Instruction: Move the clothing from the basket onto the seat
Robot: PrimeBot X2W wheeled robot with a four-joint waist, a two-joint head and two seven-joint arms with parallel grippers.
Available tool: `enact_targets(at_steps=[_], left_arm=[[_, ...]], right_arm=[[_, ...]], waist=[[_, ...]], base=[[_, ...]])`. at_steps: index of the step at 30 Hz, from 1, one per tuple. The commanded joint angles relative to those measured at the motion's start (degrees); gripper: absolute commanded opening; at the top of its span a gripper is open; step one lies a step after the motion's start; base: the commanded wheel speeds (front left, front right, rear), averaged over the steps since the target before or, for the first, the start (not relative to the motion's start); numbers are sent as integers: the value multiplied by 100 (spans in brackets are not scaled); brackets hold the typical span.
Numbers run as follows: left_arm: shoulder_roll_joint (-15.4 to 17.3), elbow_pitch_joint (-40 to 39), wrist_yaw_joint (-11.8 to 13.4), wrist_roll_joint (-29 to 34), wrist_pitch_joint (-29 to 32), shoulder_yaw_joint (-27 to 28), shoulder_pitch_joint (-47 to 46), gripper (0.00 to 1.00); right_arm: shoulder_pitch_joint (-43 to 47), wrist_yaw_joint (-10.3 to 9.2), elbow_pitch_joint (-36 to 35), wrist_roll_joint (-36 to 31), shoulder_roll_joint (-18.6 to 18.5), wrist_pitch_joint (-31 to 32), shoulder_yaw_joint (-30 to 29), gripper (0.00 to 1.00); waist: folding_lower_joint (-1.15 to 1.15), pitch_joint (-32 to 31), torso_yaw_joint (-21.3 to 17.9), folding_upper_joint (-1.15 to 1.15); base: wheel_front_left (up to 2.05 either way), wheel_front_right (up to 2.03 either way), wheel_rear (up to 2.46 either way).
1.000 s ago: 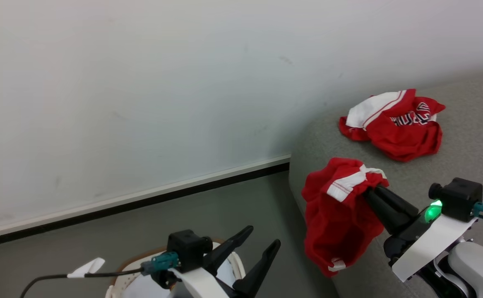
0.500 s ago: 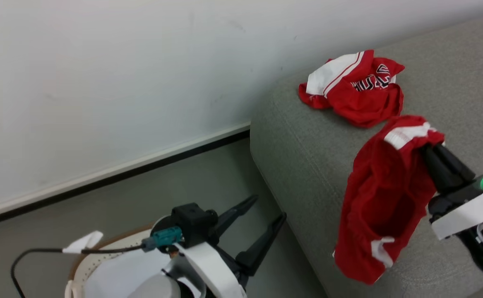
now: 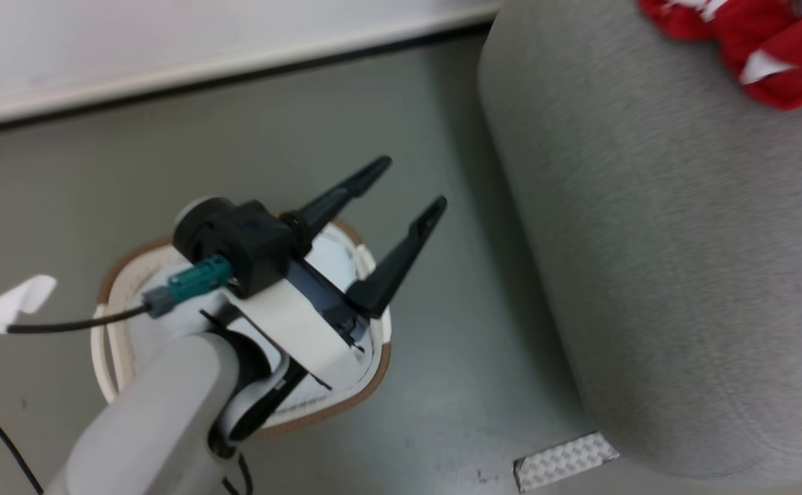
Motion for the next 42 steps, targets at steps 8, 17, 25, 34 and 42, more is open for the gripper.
enact_targets(at_steps=[8, 17, 25, 34, 42], left_arm=[[113, -280, 121, -81, -235, 324, -93, 100], [184, -152, 245, 33, -525, 415, 123, 100], [257, 157, 363, -161, -859, 633, 482, 100], [21, 926, 658, -406, -1457, 778, 1402, 100], [-166, 1650, 978, -463, -1738, 916, 2343, 100]], right_arm=[[-790, -13, 1151, -1788, 422, 192, -1898, 0], [-450, -13, 1979, -2923, 1355, -513, -2834, 100], [558, -14, 1661, -3212, 1839, -826, -1896, 100], [2523, -14, 76, -2817, 2126, -852, -588, 100], [4097, -14, -746, -2511, 2287, -853, 57, 100]], waist=[[-2, 1945, 1074, 0], [-2, 1808, 1034, 0], [-2, 731, 690, 0], [-2, -1097, 832, 0], [-2, -2363, 1250, 0]], base=[[0, 0, 0], [0, 0, 0], [0, 0, 0], [0, 0, 0], [0, 0, 0]])
